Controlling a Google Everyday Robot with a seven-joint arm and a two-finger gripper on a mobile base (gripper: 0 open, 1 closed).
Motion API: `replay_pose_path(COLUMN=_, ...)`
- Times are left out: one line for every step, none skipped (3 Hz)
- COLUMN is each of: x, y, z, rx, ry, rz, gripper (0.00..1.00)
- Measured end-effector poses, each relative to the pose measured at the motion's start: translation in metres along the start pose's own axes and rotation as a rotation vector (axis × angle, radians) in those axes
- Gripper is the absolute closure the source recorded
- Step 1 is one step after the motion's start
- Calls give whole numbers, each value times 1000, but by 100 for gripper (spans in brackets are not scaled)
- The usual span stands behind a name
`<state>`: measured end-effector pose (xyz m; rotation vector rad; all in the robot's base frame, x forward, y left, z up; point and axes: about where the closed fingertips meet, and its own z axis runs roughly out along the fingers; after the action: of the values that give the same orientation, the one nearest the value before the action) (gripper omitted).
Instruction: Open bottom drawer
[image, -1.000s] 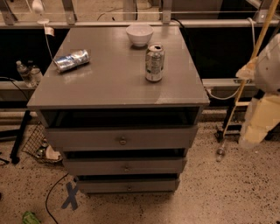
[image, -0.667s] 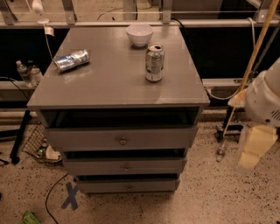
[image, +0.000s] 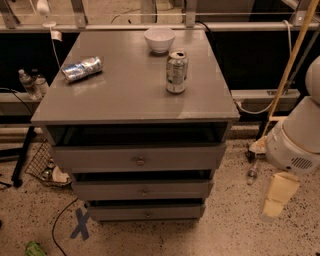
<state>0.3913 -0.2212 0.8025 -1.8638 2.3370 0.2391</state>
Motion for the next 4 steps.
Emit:
replay_pose_path(x=1, y=1, z=31, rx=-62, ry=-55, rz=5, gripper=0)
replay_pose_path(x=-1, y=3, z=95, rx=-136, ry=-125, rz=4, gripper=0)
replay_pose_path(x=-7, y=3, z=152, rx=-164, ry=-188, rz=8, gripper=0)
replay_pose_path(x=-15, y=2, z=206, rx=-175, ry=-267, rz=45, gripper=0)
